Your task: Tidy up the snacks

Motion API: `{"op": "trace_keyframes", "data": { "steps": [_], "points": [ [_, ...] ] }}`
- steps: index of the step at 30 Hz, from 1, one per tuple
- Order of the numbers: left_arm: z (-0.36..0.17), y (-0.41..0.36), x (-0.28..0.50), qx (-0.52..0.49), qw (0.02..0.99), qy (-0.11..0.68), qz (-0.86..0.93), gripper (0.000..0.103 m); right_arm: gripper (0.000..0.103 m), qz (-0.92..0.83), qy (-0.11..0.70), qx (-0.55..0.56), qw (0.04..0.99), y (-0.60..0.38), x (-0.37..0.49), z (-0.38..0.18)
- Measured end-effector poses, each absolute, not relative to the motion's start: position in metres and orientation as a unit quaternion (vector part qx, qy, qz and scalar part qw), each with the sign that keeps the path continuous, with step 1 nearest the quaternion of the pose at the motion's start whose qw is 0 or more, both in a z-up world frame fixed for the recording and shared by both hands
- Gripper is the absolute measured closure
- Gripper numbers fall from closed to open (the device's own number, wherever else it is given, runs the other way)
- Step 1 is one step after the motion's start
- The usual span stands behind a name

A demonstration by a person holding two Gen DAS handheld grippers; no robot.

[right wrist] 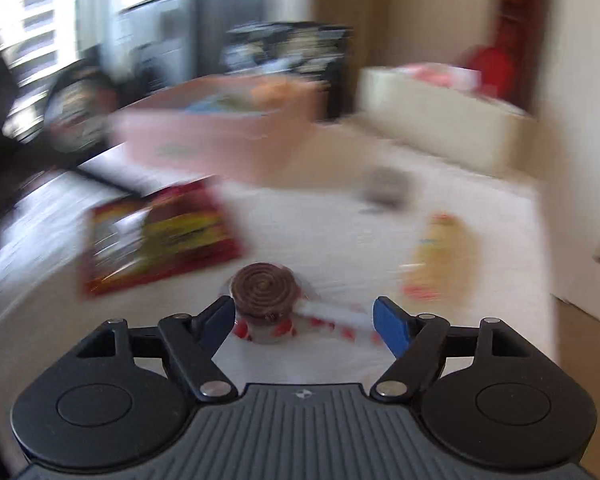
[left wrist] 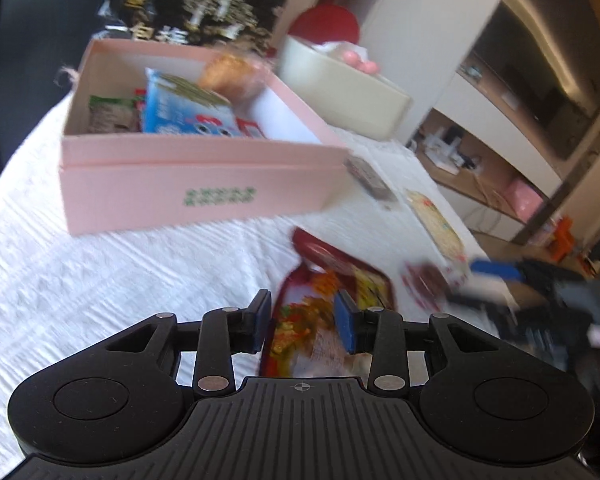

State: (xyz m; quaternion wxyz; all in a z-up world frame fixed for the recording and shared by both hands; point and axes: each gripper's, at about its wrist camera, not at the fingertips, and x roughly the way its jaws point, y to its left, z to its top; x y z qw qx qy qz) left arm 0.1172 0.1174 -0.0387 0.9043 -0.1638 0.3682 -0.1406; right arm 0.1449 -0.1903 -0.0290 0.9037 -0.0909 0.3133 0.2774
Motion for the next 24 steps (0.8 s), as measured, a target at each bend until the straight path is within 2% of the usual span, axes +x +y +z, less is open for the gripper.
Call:
{"op": "trace_keyframes", "data": {
  "steps": [2, 6, 11, 13, 14, 15, 16, 19, 24],
  "points": [
    [-0.033, 0.109, 0.11, -0.135, 0.911, 0.366, -0.136, 0.064, 0.027, 0.269, 0.319, -0.047, 0.908, -0.2, 0.155, -0.028],
    [-0.01, 0.072, 0.094, 0.006, 0.935, 0.342, -0.096, 0.064, 0.026, 0.275, 0.323, -0.001, 0.906, -0.211, 0.156, -0.032],
    [-0.023, 0.028, 0.113, 0.044, 0.922, 0.373, -0.093, 0.062, 0.025, 0.257, 0.333, 0.027, 0.907, -0.217, 0.155, -0.041],
    [-0.03, 0.013, 0.115, 0.067, 0.923, 0.367, -0.093, 0.04, 0.025, 0.246, 0.333, 0.035, 0.91, -0.219, 0.157, -0.042],
    [-0.032, 0.006, 0.117, 0.077, 0.921, 0.369, -0.101, 0.032, 0.025, 0.245, 0.335, 0.039, 0.909, -0.22, 0.158, -0.042],
    [-0.035, 0.001, 0.119, 0.083, 0.917, 0.374, -0.112, 0.013, 0.025, 0.246, 0.338, 0.043, 0.907, -0.222, 0.158, -0.043],
    [-0.038, -0.003, 0.121, 0.086, 0.914, 0.378, -0.122, 0.004, 0.025, 0.247, 0.339, 0.048, 0.907, -0.223, 0.159, -0.043],
    [-0.041, -0.007, 0.122, 0.093, 0.914, 0.377, -0.122, 0.002, 0.024, 0.247, 0.341, 0.054, 0.905, -0.223, 0.16, -0.044],
    [-0.03, 0.015, 0.115, 0.027, 0.925, 0.36, -0.114, 0.003, 0.023, 0.248, 0.341, 0.055, 0.905, -0.223, 0.159, -0.044]
  ]
}}
